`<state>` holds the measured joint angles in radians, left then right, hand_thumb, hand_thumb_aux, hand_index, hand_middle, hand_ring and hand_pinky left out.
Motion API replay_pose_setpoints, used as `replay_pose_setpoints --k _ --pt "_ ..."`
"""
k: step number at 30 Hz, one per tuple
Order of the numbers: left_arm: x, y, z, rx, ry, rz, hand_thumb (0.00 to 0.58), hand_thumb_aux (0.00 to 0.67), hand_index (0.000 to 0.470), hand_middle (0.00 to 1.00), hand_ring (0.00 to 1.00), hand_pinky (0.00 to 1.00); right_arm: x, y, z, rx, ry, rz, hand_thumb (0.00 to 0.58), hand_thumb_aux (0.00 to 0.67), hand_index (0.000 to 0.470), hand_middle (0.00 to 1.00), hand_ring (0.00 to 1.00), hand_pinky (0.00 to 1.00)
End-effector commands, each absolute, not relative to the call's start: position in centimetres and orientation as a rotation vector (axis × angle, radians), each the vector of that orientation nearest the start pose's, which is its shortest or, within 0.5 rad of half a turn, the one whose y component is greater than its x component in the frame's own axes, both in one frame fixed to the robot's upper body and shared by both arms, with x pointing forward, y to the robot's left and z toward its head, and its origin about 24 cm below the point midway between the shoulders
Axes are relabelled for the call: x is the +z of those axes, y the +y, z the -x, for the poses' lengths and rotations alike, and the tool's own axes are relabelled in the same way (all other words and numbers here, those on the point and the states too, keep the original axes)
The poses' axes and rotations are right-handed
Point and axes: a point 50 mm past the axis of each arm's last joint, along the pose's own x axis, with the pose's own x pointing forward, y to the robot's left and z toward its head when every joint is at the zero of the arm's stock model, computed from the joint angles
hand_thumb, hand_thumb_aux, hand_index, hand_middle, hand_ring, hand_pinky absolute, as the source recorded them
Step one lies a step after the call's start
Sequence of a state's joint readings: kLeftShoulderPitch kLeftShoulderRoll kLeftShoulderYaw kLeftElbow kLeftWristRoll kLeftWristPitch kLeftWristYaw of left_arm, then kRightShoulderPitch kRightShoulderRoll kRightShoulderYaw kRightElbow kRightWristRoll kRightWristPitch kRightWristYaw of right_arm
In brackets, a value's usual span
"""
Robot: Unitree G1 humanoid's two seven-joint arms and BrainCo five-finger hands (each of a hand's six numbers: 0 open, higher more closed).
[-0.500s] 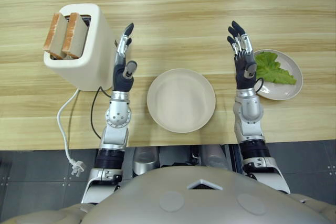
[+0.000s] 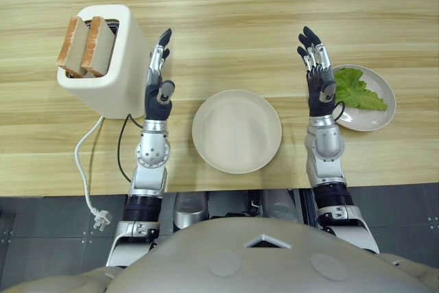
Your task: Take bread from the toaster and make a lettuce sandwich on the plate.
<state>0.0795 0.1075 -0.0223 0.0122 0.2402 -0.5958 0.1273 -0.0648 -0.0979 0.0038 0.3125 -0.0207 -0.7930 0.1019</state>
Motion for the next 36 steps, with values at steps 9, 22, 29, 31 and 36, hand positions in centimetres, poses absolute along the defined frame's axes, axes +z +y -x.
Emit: replay_pose_setpoints --k 9,22,29,31,36 --pt "17.2 24.9 -21.0 0.280 -0.433 -1.090 0.000 0.000 0.000 0.00 0.00 0.00 5.2 -15.9 -24.2 0.111 -0.502 0.133 0.000 0.000 0.000 0.00 0.00 0.00" --pt "13.6 34.4 -20.6 0.449 0.094 -1.262 0.000 0.000 0.000 0.00 0.00 0.00 4.8 -15.7 -24.4 0.110 -0.486 0.142 0.000 0.000 0.000 0.00 0.00 0.00" --pt "11.8 34.3 -21.2 0.401 0.145 -1.233 0.000 0.000 0.000 0.00 0.00 0.00 4.8 -15.8 -24.6 0.112 -0.488 0.149 0.000 0.000 0.000 0.00 0.00 0.00" --pt "11.6 34.1 -21.3 0.389 0.148 -1.233 0.000 0.000 0.000 0.00 0.00 0.00 4.8 -15.8 -24.6 0.112 -0.490 0.151 0.000 0.000 0.000 0.00 0.00 0.00" --pt "11.7 33.9 -21.8 0.382 0.145 -1.236 0.040 0.024 0.016 0.00 0.00 0.00 4.9 -15.8 -24.6 0.115 -0.493 0.155 0.000 0.000 0.000 0.00 0.00 0.00"
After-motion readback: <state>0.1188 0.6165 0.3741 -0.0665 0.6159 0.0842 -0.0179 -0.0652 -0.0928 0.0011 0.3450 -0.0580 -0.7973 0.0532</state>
